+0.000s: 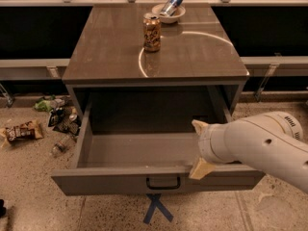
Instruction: Close top drawer
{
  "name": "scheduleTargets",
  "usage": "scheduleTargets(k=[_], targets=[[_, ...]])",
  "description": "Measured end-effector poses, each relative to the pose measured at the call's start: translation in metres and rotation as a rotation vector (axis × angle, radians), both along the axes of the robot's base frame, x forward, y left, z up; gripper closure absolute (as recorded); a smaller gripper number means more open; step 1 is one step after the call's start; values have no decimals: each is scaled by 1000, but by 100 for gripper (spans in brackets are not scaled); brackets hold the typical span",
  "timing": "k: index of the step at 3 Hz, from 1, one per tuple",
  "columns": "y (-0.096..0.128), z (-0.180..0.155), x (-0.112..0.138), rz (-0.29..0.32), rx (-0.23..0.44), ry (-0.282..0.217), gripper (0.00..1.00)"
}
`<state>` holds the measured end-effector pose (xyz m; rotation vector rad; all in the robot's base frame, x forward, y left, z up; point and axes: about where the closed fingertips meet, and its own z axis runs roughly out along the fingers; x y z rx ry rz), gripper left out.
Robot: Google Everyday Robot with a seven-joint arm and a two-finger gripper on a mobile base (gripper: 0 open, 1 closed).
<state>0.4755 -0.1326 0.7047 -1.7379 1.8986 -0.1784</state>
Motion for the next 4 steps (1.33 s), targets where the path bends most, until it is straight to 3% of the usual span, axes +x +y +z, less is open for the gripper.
scheduleTargets(k=[2, 3, 4], targets=[[-4, 3, 11, -7, -45, -41, 65], [-4, 5, 12, -10, -46, -45, 95], [-7, 24, 21, -41, -56, -81, 83]])
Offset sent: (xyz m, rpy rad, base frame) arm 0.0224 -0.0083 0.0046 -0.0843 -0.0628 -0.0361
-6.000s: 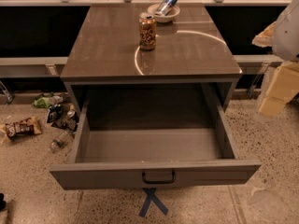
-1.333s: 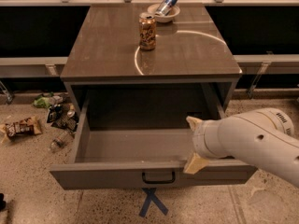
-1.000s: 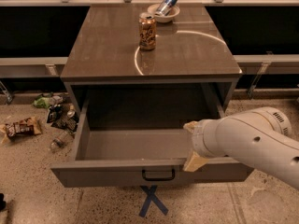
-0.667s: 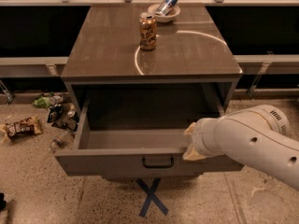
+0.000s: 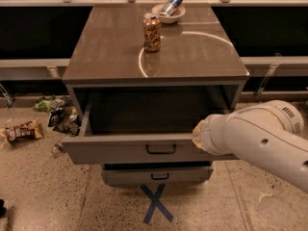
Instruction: Close top drawer
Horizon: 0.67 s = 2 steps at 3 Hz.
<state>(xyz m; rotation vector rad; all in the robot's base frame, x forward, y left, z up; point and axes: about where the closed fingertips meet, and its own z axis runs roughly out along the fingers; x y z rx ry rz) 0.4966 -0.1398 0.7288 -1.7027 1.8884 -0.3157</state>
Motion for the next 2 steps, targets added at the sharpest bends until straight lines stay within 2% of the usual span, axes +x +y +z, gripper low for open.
scheduleTargets(k=[1, 2], targets=[[-3, 0, 8, -17, 26, 65, 84], [5, -26, -4, -29, 65, 207, 100]])
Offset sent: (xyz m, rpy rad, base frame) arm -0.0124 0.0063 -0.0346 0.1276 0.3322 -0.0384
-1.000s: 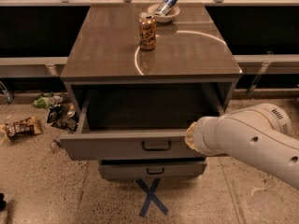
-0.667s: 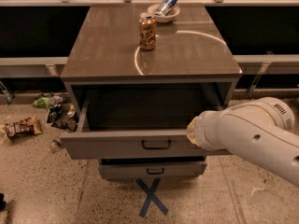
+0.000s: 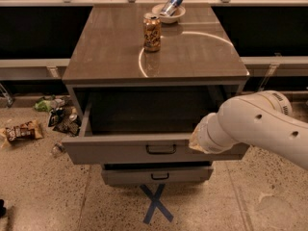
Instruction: Close top drawer
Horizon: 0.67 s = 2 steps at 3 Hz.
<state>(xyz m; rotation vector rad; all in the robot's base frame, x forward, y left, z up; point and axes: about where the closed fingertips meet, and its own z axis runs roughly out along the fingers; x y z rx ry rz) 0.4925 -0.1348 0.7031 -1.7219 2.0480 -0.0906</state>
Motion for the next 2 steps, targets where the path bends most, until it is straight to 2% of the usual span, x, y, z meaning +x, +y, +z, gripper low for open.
scheduleTargets(k=[2], targets=[[6, -11, -1, -6, -15, -24, 100]])
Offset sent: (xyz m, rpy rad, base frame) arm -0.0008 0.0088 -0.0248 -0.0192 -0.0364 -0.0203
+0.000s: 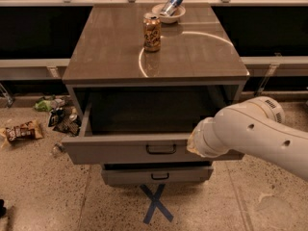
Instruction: Close top drawer
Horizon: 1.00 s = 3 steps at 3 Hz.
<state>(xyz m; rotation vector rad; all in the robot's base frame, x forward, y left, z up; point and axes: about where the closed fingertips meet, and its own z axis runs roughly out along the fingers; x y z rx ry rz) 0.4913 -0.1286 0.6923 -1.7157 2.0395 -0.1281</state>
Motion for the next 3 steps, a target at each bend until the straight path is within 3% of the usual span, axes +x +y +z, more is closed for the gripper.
scheduleTargets(k=[2, 3], targets=[[4, -24, 3, 22, 10, -58, 100], [4, -30, 12, 68, -7, -133, 100]])
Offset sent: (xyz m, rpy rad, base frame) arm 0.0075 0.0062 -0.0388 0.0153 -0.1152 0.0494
